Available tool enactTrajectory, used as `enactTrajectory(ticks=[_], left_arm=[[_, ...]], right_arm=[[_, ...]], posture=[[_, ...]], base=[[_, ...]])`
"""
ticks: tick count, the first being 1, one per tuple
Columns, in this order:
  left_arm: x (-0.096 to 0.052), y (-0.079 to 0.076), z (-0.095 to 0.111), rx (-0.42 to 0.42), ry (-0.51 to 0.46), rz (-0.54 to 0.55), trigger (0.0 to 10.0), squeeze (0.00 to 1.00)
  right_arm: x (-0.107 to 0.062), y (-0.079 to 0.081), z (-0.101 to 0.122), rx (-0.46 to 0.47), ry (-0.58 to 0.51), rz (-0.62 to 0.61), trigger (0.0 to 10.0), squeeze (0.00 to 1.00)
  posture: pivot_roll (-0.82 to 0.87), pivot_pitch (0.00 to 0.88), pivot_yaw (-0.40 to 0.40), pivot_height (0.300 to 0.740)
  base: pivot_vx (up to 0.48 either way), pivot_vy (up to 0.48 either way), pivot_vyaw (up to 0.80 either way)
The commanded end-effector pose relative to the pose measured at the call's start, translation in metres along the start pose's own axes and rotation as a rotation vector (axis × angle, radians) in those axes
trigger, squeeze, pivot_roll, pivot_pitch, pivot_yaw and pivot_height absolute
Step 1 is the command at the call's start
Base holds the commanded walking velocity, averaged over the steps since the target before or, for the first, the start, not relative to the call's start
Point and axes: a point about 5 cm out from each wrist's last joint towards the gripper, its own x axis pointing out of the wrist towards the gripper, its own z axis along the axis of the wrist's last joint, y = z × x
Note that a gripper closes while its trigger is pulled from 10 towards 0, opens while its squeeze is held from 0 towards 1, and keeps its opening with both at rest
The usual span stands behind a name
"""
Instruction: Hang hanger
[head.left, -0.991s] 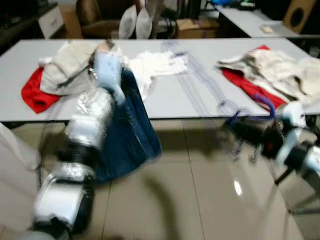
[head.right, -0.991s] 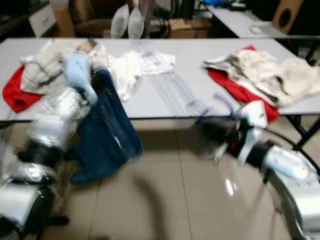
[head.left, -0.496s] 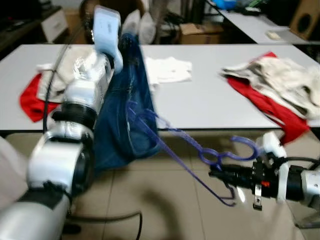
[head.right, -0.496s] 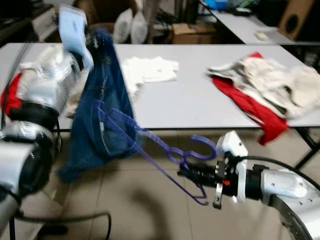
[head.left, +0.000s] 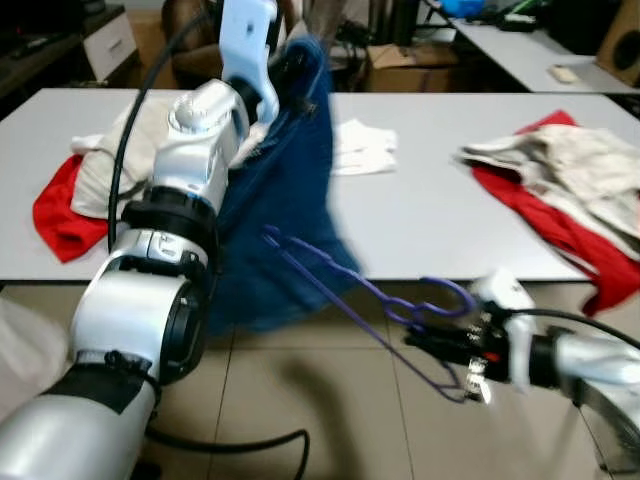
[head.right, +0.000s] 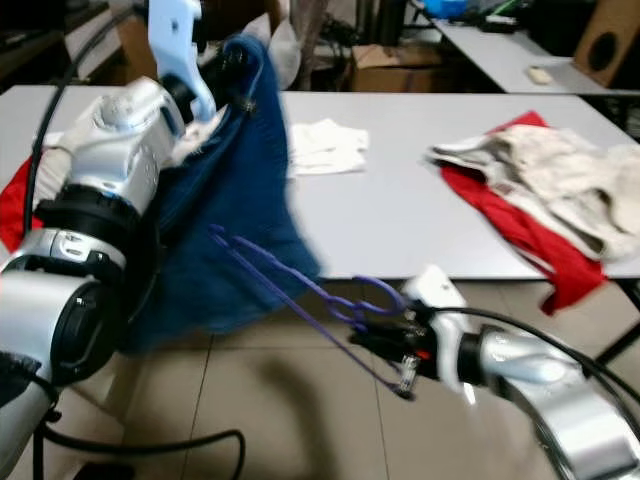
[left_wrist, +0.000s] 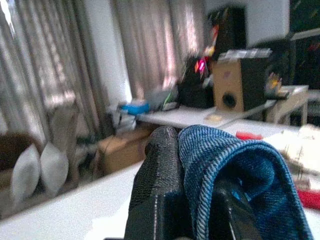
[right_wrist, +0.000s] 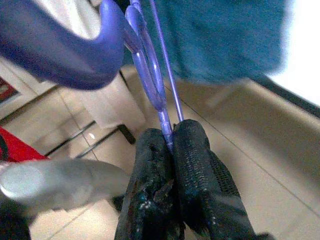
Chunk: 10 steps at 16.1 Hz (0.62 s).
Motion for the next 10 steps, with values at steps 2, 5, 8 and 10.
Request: enactTrajectory(ticks=[2, 5, 8, 10], left_arm=[[0.005, -0.016, 0.018, -0.013, -0.075, -0.106, 10.0, 0.00], [0.008, -0.038, 0.025, -0.089, -0.117, -0.218, 10.0, 0.00], [0.007, -0.054, 0.042, -0.155, -0.197, -0.307, 10.0, 0.00], [0.004, -0.050, 0.062, -0.233, -0.310, -0.312, 10.0, 0.00]], right_arm=[[0.012, -0.001, 0.008, -0.047, -0.015, 0.032, 10.0, 0.00], [0.024, -0.029, 0.011, -0.101, -0.008, -0.076, 10.0, 0.00], [0.023, -0.101, 0.043, -0.189, -0.065, -0.509, 10.0, 0.00], [0.011, -0.133, 0.074, -0.226, -0.159, -0.689, 10.0, 0.00]], posture=[[-0.10, 0.000, 0.009, 0.740], [-0.10, 0.000, 0.005, 0.740], [-0.09, 0.000, 0.006, 0.740], [-0.09, 0.000, 0.008, 0.740]], base=[[0.352, 0.000, 0.00], [0.347, 0.000, 0.00], [0.321, 0.000, 0.00], [0.139, 0.000, 0.00]])
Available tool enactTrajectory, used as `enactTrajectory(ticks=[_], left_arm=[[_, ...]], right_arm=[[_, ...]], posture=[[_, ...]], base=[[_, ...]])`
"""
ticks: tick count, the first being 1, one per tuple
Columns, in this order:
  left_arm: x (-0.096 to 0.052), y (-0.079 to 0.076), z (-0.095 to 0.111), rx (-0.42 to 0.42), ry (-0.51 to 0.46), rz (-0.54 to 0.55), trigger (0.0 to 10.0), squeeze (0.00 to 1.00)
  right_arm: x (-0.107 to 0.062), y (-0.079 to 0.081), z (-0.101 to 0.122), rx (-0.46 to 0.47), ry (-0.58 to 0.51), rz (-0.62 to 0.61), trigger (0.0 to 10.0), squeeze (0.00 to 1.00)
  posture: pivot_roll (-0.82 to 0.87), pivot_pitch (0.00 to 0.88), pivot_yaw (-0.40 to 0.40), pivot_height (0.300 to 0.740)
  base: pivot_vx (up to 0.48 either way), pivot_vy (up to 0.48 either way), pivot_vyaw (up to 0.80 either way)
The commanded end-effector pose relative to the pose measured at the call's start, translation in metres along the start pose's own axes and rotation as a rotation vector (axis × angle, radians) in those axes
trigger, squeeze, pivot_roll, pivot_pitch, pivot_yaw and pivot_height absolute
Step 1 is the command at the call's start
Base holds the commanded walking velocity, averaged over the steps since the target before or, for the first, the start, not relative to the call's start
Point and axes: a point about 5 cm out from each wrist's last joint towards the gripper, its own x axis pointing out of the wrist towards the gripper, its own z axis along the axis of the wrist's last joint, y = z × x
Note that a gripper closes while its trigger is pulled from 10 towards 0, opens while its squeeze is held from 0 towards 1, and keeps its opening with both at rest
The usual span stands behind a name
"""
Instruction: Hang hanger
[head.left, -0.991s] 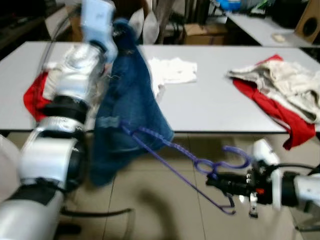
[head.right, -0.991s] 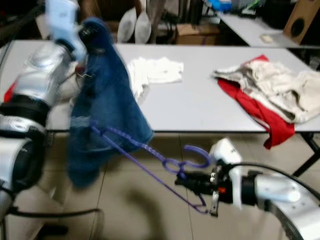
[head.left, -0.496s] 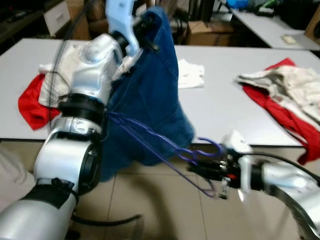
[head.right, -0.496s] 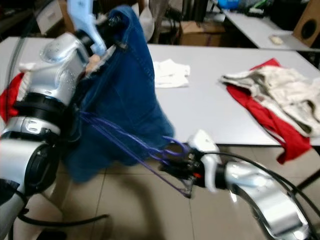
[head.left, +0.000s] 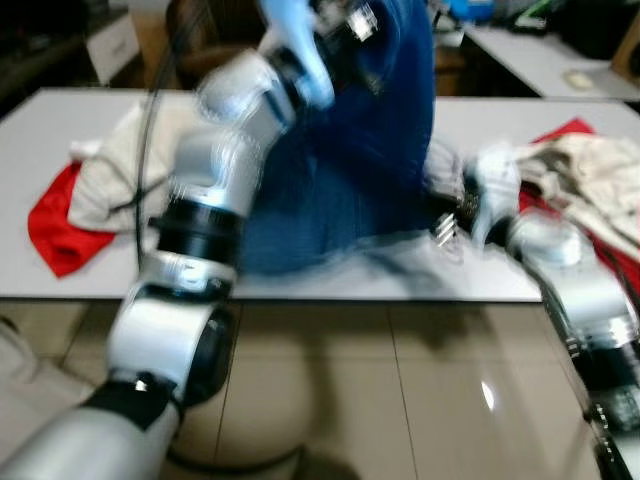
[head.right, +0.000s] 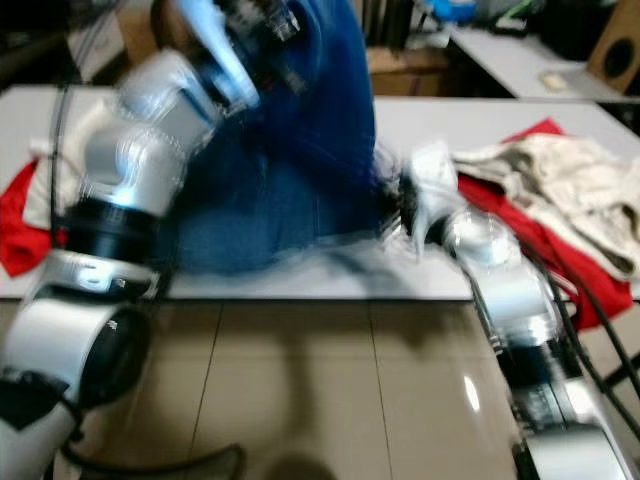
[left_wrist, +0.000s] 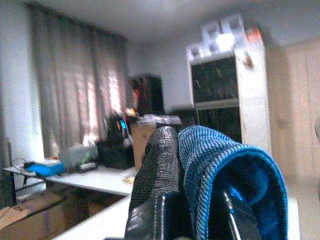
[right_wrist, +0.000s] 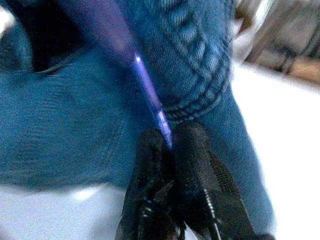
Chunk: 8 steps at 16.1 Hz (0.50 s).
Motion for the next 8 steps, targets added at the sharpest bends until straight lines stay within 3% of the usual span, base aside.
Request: enactTrajectory(ticks=[1, 3, 4, 5, 6, 7, 8], left_arm=[[0.009, -0.006, 0.020, 0.007, -0.078, -0.042, 10.0, 0.00], [0.006, 0.001, 0.030, 0.062, -0.112, -0.007, 10.0, 0.00], [0.001, 0.013, 0.041, 0.116, -0.172, 0.083, 10.0, 0.00], [-0.010, 0.031, 0.040, 0.216, -0.148, 0.236, 10.0, 0.00], [-0.020, 0.037, 0.022, 0.338, -0.045, 0.289, 10.0, 0.00], [-0.026, 0.039, 0.008, 0.374, 0.017, 0.303, 10.0, 0.00], [-0.046, 0.037, -0.041, 0.381, 0.170, 0.323, 10.0, 0.00]], right_arm=[[-0.005, -0.029, 0.010, -0.014, -0.052, -0.148, 10.0, 0.00], [0.001, -0.048, 0.032, -0.026, -0.161, -0.247, 10.0, 0.00], [0.003, -0.059, 0.051, -0.016, -0.263, -0.311, 10.0, 0.00], [0.009, -0.049, 0.050, -0.061, -0.269, -0.227, 10.0, 0.00], [0.014, -0.028, 0.031, -0.104, -0.210, -0.098, 10.0, 0.00], [0.015, -0.015, 0.020, -0.113, -0.180, -0.035, 10.0, 0.00], [0.011, 0.015, -0.012, -0.120, -0.118, 0.085, 10.0, 0.00]], posture=[[-0.09, 0.000, 0.011, 0.740], [-0.09, 0.000, 0.011, 0.740], [-0.10, 0.000, 0.011, 0.740], [-0.10, 0.000, 0.010, 0.740], [-0.09, 0.000, 0.008, 0.740], [-0.09, 0.000, 0.006, 0.740], [-0.10, 0.000, 0.004, 0.740]], base=[[0.000, 0.000, 0.00], [0.000, 0.000, 0.00], [0.000, 0.000, 0.00], [0.000, 0.000, 0.00], [0.000, 0.000, 0.00], [0.000, 0.000, 0.00], [0.000, 0.000, 0.00]])
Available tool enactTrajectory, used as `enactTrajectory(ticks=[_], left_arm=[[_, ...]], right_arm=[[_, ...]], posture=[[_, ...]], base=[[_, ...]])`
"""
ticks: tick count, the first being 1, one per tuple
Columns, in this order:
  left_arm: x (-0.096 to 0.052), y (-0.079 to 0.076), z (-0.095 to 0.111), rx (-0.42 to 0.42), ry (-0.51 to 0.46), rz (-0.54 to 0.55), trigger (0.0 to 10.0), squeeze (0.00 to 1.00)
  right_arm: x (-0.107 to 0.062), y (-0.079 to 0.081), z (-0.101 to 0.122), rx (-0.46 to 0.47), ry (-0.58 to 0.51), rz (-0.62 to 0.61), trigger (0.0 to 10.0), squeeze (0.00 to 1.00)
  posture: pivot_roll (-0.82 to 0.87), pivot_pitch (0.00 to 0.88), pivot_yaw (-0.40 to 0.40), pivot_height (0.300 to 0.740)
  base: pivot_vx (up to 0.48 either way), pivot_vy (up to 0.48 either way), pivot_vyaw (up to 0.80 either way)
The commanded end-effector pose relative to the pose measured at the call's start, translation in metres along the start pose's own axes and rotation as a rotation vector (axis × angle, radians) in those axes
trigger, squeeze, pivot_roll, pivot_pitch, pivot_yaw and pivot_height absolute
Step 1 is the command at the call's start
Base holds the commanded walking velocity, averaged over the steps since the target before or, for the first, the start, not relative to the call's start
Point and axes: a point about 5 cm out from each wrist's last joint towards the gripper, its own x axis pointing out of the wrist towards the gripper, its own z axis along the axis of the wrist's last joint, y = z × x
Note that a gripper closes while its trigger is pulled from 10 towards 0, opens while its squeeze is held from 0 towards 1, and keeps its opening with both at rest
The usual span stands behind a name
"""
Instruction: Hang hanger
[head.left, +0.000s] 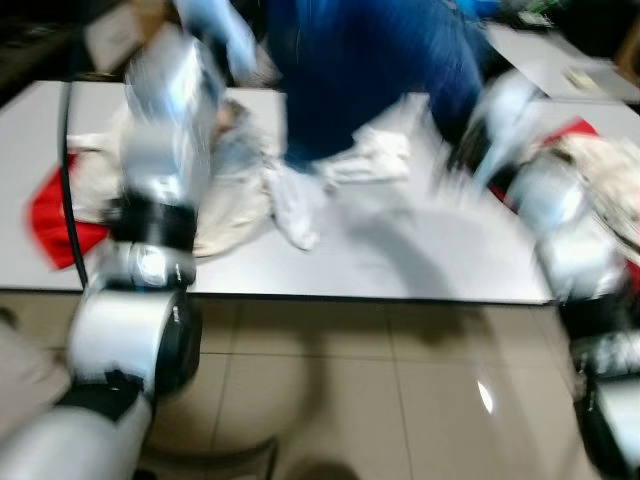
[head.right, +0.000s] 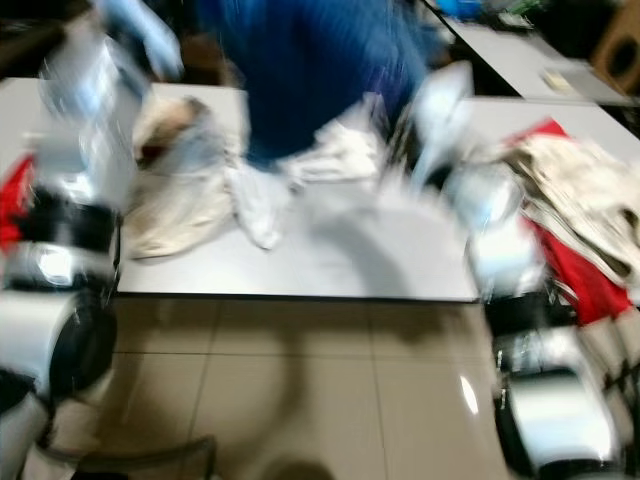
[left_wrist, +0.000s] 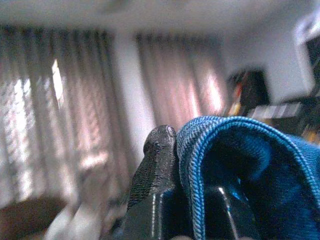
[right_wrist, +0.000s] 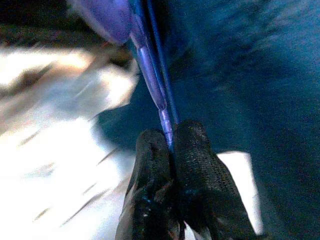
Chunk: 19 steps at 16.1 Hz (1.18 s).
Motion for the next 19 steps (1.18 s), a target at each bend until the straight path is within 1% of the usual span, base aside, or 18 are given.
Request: enactTrajectory(ticks=[1, 2, 3, 4, 5, 6, 7, 8, 9, 10, 12, 14, 15, 16, 17, 18, 19], left_arm=[[-0.014, -0.019, -0.044, 0.029, 0.158, -0.031, 10.0, 0.00], [-0.038, -0.035, -0.088, 0.016, 0.342, -0.039, 10.0, 0.00], [-0.067, -0.052, -0.130, 0.041, 0.541, -0.061, 10.0, 0.00], [-0.093, -0.065, -0.157, 0.101, 0.682, -0.113, 10.0, 0.00], [-0.099, -0.067, -0.162, 0.103, 0.714, -0.123, 10.0, 0.00], [-0.099, -0.065, -0.161, 0.090, 0.712, -0.112, 10.0, 0.00], [-0.095, -0.062, -0.158, 0.078, 0.698, -0.101, 10.0, 0.00], [-0.086, -0.057, -0.150, 0.023, 0.660, -0.123, 10.0, 0.22], [-0.080, -0.054, -0.145, 0.025, 0.642, -0.168, 10.0, 1.00], [-0.079, -0.050, -0.145, 0.048, 0.659, -0.198, 10.0, 1.00], [-0.084, -0.043, -0.147, 0.047, 0.701, -0.218, 10.0, 1.00], [-0.088, -0.029, -0.146, 0.055, 0.717, -0.173, 10.0, 1.00], [-0.089, -0.026, -0.145, 0.054, 0.721, -0.165, 10.0, 1.00], [-0.092, -0.018, -0.145, 0.056, 0.730, -0.141, 10.0, 1.00], [-0.097, -0.008, -0.145, 0.081, 0.752, -0.119, 10.0, 1.00], [-0.100, -0.001, -0.143, 0.090, 0.764, -0.115, 10.0, 1.00], [-0.101, 0.001, -0.142, 0.079, 0.764, -0.133, 10.0, 1.00]], right_arm=[[-0.004, 0.022, -0.014, -0.028, 0.029, 0.099, 10.0, 0.00], [-0.016, 0.047, -0.034, -0.006, 0.072, 0.178, 10.0, 0.00], [-0.034, 0.075, -0.052, 0.009, 0.119, 0.273, 10.0, 0.00], [-0.054, 0.099, -0.062, 0.012, 0.159, 0.373, 10.0, 0.00], [-0.063, 0.107, -0.064, 0.014, 0.169, 0.414, 10.0, 0.00], [-0.074, 0.113, -0.062, 0.025, 0.172, 0.451, 10.0, 0.00], [-0.079, 0.112, -0.060, 0.034, 0.170, 0.460, 10.0, 0.00], [-0.090, 0.110, -0.055, 0.048, 0.167, 0.486, 10.0, 0.00], [-0.098, 0.106, -0.049, 0.049, 0.164, 0.517, 10.0, 0.00], [-0.105, 0.104, -0.043, 0.052, 0.160, 0.539, 10.0, 0.00], [-0.119, 0.098, -0.035, 0.069, 0.164, 0.574, 10.0, 0.00], [-0.135, 0.089, -0.031, 0.094, 0.191, 0.593, 10.0, 0.00], [-0.138, 0.087, -0.030, 0.101, 0.194, 0.594, 10.0, 0.00], [-0.142, 0.082, -0.029, 0.112, 0.194, 0.583, 10.0, 0.00], [-0.145, 0.076, -0.029, 0.142, 0.180, 0.555, 10.0, 0.00], [-0.145, 0.073, -0.027, 0.162, 0.163, 0.536, 10.0, 0.00], [-0.146, 0.070, -0.026, 0.170, 0.155, 0.526, 10.0, 0.00]], posture=[[-0.10, 0.000, 0.004, 0.740], [-0.10, 0.000, 0.005, 0.740], [-0.10, 0.000, 0.007, 0.740], [-0.11, 0.000, 0.014, 0.740], [-0.12, 0.000, 0.021, 0.740], [-0.12, 0.000, 0.032, 0.740], [-0.12, 0.000, 0.032, 0.740], [-0.13, 0.000, 0.043, 0.740], [-0.13, 0.000, 0.050, 0.740], [-0.13, 0.000, 0.056, 0.740], [-0.13, 0.000, 0.058, 0.740], [-0.12, 0.000, 0.056, 0.740], [-0.12, 0.000, 0.056, 0.740], [-0.12, 0.000, 0.059, 0.740], [-0.12, 0.000, 0.065, 0.740], [-0.13, 0.000, 0.071, 0.740], [-0.13, 0.000, 0.071, 0.740]], base=[[0.000, 0.000, 0.00], [0.000, 0.000, 0.00], [0.000, 0.000, 0.00], [0.000, 0.000, 0.00], [0.000, 0.000, 0.00], [0.000, 0.000, 0.00], [0.000, 0.000, 0.00], [0.000, 0.000, 0.00], [0.000, 0.000, 0.00], [0.000, 0.000, 0.00], [0.000, 0.000, 0.00], [0.000, 0.000, 0.00], [0.000, 0.000, 0.00], [0.000, 0.000, 0.00], [0.000, 0.000, 0.00], [0.000, 0.000, 0.00], [0.000, 0.000, 0.00]])
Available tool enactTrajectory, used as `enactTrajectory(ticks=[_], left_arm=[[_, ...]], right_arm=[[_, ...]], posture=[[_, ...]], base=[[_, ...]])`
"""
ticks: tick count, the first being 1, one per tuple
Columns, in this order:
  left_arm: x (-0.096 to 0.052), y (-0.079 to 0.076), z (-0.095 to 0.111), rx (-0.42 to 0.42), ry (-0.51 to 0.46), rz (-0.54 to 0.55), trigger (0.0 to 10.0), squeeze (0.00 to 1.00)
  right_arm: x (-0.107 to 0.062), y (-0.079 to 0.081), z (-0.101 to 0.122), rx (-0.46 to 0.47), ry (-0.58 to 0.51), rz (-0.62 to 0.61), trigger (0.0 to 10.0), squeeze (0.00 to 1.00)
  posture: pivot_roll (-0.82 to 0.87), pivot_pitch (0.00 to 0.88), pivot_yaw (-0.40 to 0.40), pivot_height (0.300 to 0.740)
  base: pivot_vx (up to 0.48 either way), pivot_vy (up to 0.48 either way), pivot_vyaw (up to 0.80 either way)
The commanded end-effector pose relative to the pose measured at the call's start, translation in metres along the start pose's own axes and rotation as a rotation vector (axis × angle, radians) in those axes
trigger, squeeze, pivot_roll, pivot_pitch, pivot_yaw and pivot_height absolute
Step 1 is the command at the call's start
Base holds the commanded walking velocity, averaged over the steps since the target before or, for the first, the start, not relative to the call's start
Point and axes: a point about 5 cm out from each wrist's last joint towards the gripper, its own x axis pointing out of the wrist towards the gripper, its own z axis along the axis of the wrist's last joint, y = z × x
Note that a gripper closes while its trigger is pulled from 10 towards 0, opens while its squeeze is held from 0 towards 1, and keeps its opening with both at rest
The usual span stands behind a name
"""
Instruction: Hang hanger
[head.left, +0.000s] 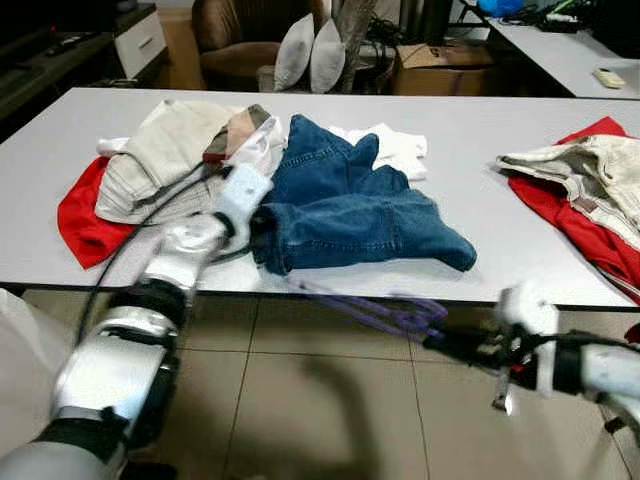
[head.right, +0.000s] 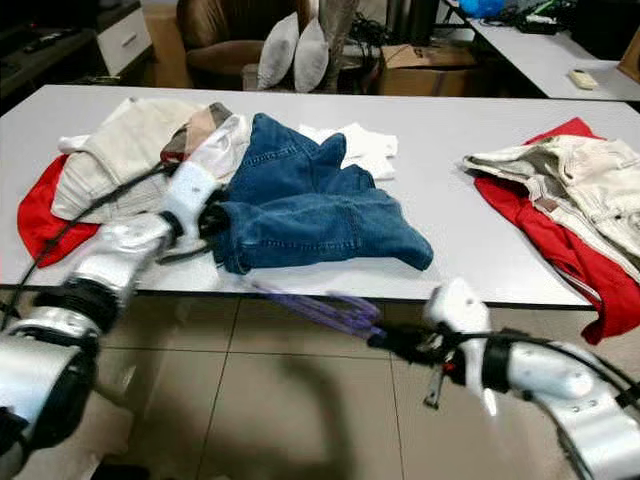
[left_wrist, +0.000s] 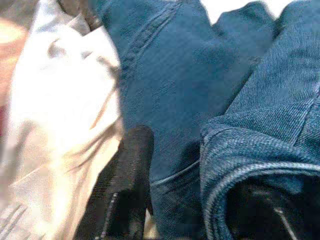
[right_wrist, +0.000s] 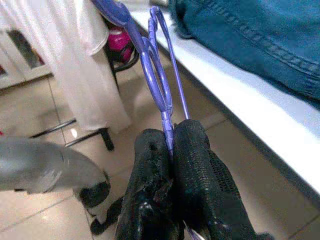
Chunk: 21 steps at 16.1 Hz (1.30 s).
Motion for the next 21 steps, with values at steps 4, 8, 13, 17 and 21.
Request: enactTrajectory(ticks=[4, 8, 13, 17, 21], left_arm=[[-0.020, 0.010, -0.002, 0.086, 0.032, -0.289, 10.0, 1.00], [-0.051, 0.036, -0.012, 0.167, 0.149, -0.371, 10.0, 1.00], [-0.088, 0.062, 0.003, -0.012, -0.059, -0.276, 10.0, 1.00], [-0.082, 0.056, 0.007, -0.103, -0.191, -0.024, 10.0, 0.80], [-0.077, 0.048, 0.007, -0.196, -0.238, 0.077, 10.0, 0.00]], right_arm=[[-0.008, -0.002, 0.029, 0.042, -0.155, -0.053, 10.0, 0.00], [0.009, -0.008, 0.043, 0.067, -0.195, -0.135, 10.0, 0.00], [0.038, -0.034, 0.050, 0.169, -0.219, -0.506, 10.0, 0.00], [0.056, -0.039, 0.043, 0.221, -0.176, -0.625, 10.0, 0.00], [0.056, -0.029, 0.056, 0.171, -0.243, -0.525, 10.0, 0.00]], posture=[[-0.12, 0.000, 0.081, 0.740], [-0.11, 0.000, 0.071, 0.740], [-0.08, 0.000, 0.044, 0.740], [-0.06, 0.004, 0.028, 0.740], [-0.09, 0.000, 0.036, 0.740]], base=[[0.000, 0.000, 0.00], [0.000, 0.000, 0.00], [0.000, 0.000, 0.00], [0.000, 0.000, 0.00], [0.000, 0.000, 0.00]])
